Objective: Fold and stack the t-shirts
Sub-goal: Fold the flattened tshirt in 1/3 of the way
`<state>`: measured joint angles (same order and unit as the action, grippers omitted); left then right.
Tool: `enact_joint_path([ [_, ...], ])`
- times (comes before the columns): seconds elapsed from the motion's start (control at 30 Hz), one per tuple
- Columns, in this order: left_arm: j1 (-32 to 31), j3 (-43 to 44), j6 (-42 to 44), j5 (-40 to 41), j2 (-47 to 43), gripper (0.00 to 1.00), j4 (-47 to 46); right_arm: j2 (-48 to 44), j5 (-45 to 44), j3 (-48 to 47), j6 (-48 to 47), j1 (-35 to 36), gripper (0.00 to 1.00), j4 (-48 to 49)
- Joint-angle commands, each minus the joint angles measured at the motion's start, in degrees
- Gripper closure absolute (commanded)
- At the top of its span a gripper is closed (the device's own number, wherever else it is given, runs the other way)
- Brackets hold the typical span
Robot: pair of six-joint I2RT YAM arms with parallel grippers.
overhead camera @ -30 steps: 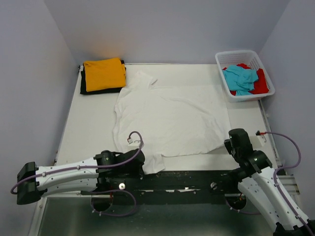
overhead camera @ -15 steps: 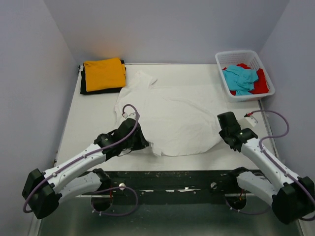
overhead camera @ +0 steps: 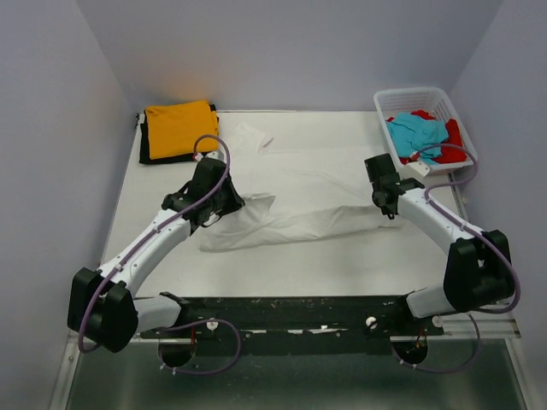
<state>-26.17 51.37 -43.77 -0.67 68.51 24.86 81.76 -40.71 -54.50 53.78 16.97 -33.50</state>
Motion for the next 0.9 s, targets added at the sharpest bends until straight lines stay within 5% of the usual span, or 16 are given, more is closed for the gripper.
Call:
enact_joint_path([
  [0.0, 2.99, 4.34, 4.47, 0.07, 3.88, 1.0, -2.53, 3.48, -0.61, -2.4, -2.7, -3.01, 0.99, 1.3],
  [0.5, 7.39, 19.96, 11.75, -1.39, 23.4, 0.97, 0.2, 10.85, 0.6, -5.64, -4.74, -4.62, 0.95, 4.97],
  [0.53, 7.74, 21.27, 11.78, -0.86, 25.59, 0.91, 0.96, 12.16, 0.69, -6.74, -4.71, -4.69, 0.91, 5.03],
  [0.63, 8.85, 28.81, 12.03, 0.09, 31.21, 0.38, 5.88, 16.55, 0.65, -10.89, -4.44, -5.04, 0.71, 2.65],
  [0.67, 9.32, 31.12, 12.21, 0.2, 32.24, 0.09, 6.96, 17.36, 0.4, -12.73, -4.38, -5.01, 0.64, 1.12],
  [0.7, 9.66, 33.11, 12.24, 0.18, 33.13, 0.02, 7.92, 17.85, 0.21, -14.04, -4.15, -5.02, 0.58, -0.13],
  [0.87, 9.83, 32.89, 11.25, -4.61, 29.79, 0.01, 6.77, 11.8, 3.31, -11.66, -6.14, -5.08, 0.16, 2.11],
])
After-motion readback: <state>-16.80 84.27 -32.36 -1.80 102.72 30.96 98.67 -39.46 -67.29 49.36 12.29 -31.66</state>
